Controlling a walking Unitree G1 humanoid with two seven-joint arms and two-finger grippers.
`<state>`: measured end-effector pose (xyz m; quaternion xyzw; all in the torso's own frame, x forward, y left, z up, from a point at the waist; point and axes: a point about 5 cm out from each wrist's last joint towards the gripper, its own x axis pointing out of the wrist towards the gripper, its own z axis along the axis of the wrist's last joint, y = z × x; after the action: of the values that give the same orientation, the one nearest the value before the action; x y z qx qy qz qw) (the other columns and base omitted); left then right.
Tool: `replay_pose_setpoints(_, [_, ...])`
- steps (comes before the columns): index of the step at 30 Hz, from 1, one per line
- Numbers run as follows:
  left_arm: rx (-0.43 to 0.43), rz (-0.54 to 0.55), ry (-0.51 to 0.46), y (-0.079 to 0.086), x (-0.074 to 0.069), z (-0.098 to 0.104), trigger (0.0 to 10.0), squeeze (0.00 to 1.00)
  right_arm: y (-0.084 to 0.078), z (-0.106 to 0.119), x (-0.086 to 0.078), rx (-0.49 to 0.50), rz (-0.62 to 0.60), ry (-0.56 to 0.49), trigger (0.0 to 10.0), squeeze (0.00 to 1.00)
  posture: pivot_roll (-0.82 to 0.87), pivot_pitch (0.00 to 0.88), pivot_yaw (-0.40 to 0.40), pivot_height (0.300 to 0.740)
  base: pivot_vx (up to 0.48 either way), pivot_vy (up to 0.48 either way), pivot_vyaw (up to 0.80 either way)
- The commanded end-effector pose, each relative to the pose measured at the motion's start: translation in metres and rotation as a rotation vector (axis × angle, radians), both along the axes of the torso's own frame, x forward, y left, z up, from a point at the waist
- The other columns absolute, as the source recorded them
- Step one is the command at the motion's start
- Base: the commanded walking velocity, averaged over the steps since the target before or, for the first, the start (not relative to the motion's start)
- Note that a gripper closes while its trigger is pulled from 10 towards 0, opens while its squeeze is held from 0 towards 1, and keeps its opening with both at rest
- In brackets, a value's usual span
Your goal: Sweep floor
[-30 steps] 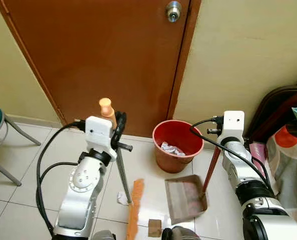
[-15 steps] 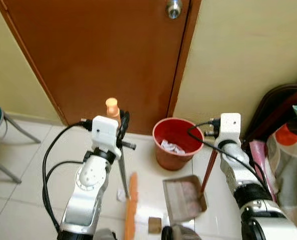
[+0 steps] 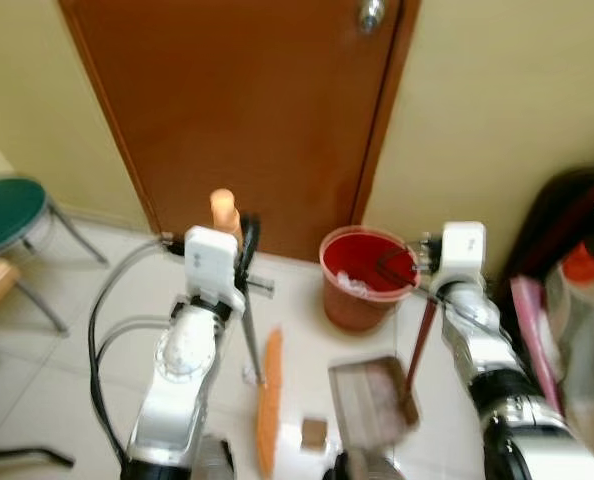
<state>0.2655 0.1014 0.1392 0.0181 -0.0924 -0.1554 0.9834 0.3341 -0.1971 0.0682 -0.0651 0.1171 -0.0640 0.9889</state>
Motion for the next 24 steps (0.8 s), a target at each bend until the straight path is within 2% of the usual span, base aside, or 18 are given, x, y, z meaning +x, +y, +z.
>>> replay_pose_setpoints(1, [0.006,-0.007,0.002,-0.002,0.002,0.001,10.0,0.0,-0.003,0.003,0.002,0.005,-0.007,-0.007,10.0,0.0,-0.03,0.059,-0.037,0.74,-0.255,0.0,0.0])
replay_pose_setpoints(8, [0.018,-0.007,0.004,0.0,0.004,-0.002,10.0,0.0,-0.004,0.004,0.002,0.026,-0.033,-0.021,10.0,0.0,-0.03,0.06,-0.034,0.74,0.0,0.0,0.0])
replay_pose_setpoints(14, [0.035,0.01,0.021,0.008,0.01,-0.016,10.0,0.0,-0.004,0.005,-0.002,0.031,-0.12,-0.053,10.0,0.0,-0.03,0.061,-0.028,0.74,0.0,0.0,0.0])
replay_pose_setpoints(18, [0.038,0.026,0.034,0.009,0.016,-0.022,10.0,0.0,0.0,0.002,-0.002,0.048,-0.141,-0.034,10.0,0.0,-0.03,0.066,-0.024,0.74,0.0,0.0,0.0])
replay_pose_setpoints(24, [-0.006,0.018,0.076,0.004,0.022,-0.035,10.0,0.0,0.011,-0.001,-0.001,0.064,-0.148,-0.025,10.0,0.0,-0.02,0.077,-0.025,0.74,0.0,0.0,0.0])
